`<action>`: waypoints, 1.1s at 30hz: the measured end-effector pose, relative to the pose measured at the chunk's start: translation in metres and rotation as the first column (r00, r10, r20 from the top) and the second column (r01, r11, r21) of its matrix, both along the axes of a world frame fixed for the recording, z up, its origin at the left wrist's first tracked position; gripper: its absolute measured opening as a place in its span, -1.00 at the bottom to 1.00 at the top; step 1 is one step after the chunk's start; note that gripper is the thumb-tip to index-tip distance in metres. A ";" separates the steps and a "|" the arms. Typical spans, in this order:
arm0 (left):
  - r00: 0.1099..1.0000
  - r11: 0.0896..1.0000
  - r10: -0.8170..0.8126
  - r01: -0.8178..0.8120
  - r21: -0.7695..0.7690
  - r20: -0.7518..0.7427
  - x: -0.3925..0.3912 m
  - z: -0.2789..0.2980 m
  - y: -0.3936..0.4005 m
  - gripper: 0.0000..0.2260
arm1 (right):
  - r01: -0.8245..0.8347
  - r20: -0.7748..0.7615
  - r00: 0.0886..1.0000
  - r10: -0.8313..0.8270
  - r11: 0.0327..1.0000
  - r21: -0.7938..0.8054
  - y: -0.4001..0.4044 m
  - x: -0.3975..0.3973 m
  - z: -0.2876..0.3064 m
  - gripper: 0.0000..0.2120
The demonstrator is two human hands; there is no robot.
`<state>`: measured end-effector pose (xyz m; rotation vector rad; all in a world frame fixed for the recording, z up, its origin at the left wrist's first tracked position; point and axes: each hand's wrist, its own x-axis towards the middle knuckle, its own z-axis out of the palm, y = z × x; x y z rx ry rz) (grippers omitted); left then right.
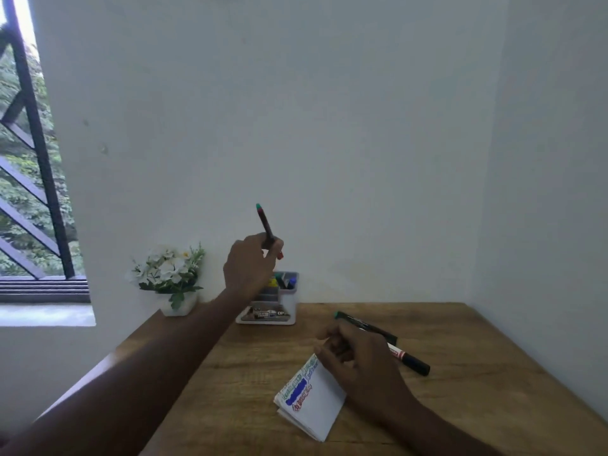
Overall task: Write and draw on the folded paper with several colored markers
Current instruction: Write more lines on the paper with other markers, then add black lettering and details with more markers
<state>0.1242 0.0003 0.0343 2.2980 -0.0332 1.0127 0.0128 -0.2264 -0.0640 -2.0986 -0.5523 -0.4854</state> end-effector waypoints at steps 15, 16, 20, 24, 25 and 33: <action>0.995 0.996 0.011 -0.003 0.084 -0.095 -0.006 -0.013 0.004 -0.69 | -0.022 0.004 1.000 0.022 1.000 -0.007 -0.002 0.004 -0.004 -0.94; 0.998 0.997 0.001 0.004 0.080 -0.064 -0.012 -0.014 0.005 -0.67 | -0.016 0.007 1.000 0.016 1.000 -0.006 -0.003 0.004 -0.003 -0.94; 0.990 0.997 -0.037 0.029 0.067 0.135 -0.053 -0.028 0.008 -0.83 | 0.046 0.020 0.999 -0.046 0.999 -0.005 -0.004 0.004 -0.002 -0.93; 0.977 0.955 -0.208 0.192 0.227 0.047 -0.092 -0.073 0.011 -0.92 | 0.127 0.043 0.992 -0.122 0.983 -0.132 -0.008 0.006 -0.001 -0.88; 0.967 0.936 -0.254 0.252 0.247 -0.025 -0.098 -0.084 0.011 -0.92 | 0.157 0.044 0.988 -0.151 0.972 -0.178 -0.011 0.006 0.001 -0.86; 0.914 0.862 -0.382 0.406 0.304 -0.137 -0.084 -0.109 0.018 -0.84 | 0.378 0.112 0.920 -0.374 0.778 -0.502 -0.043 0.025 0.009 -0.86</action>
